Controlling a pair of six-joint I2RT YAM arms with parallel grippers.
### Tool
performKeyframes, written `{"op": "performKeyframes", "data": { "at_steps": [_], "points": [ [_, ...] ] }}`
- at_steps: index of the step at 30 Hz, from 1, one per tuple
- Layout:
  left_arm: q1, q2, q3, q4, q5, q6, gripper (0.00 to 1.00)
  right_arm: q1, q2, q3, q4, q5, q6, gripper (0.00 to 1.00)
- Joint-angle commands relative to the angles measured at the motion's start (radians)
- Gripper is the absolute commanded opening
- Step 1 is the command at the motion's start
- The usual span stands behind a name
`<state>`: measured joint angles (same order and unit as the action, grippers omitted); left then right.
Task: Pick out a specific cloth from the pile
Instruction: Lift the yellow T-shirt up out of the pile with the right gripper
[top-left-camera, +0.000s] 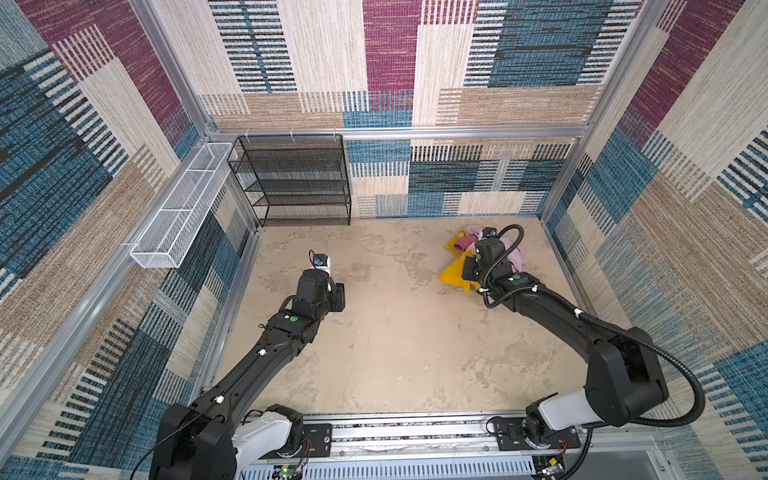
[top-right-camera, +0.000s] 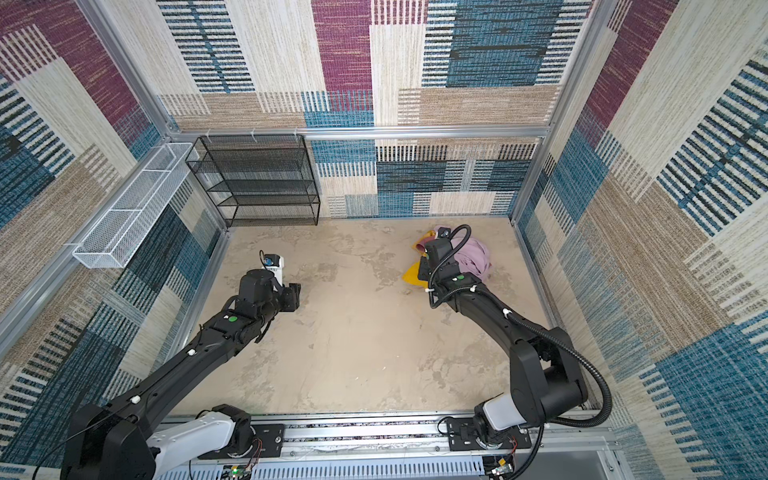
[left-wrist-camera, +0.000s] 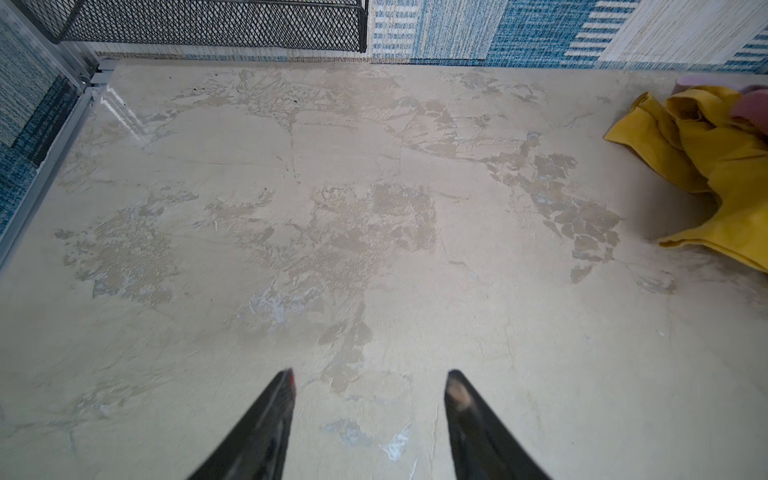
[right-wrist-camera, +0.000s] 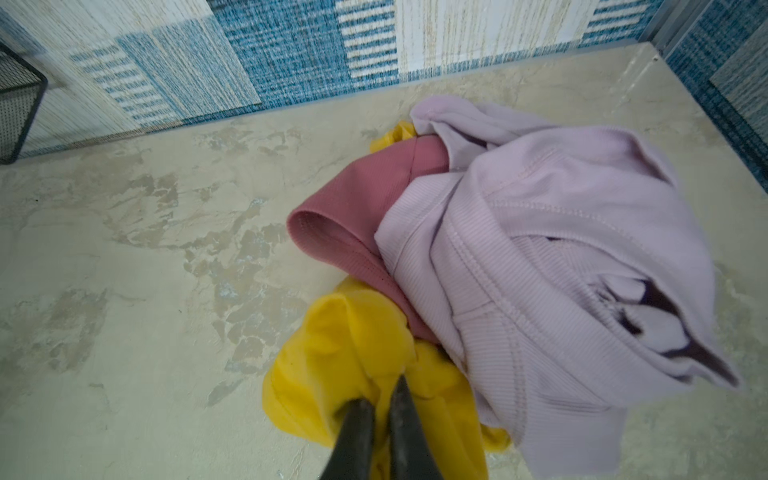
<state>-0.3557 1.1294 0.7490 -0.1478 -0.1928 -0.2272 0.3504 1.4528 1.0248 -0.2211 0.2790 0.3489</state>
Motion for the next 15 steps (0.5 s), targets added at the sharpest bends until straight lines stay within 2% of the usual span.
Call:
{"op": "performKeyframes", "data": {
  "at_steps": [1,15],
  "points": [
    [0.000,-0.010,-0.001,-0.015,-0.011,-0.001,0.60,-0.012,-0.024,0.024,0.005,-0.024,-0.016,0.00],
    [0.001,-0.019,-0.001,-0.024,-0.015,0.000,0.59,-0.075,-0.085,0.120,-0.032,-0.094,-0.039,0.00]
  ]
}}
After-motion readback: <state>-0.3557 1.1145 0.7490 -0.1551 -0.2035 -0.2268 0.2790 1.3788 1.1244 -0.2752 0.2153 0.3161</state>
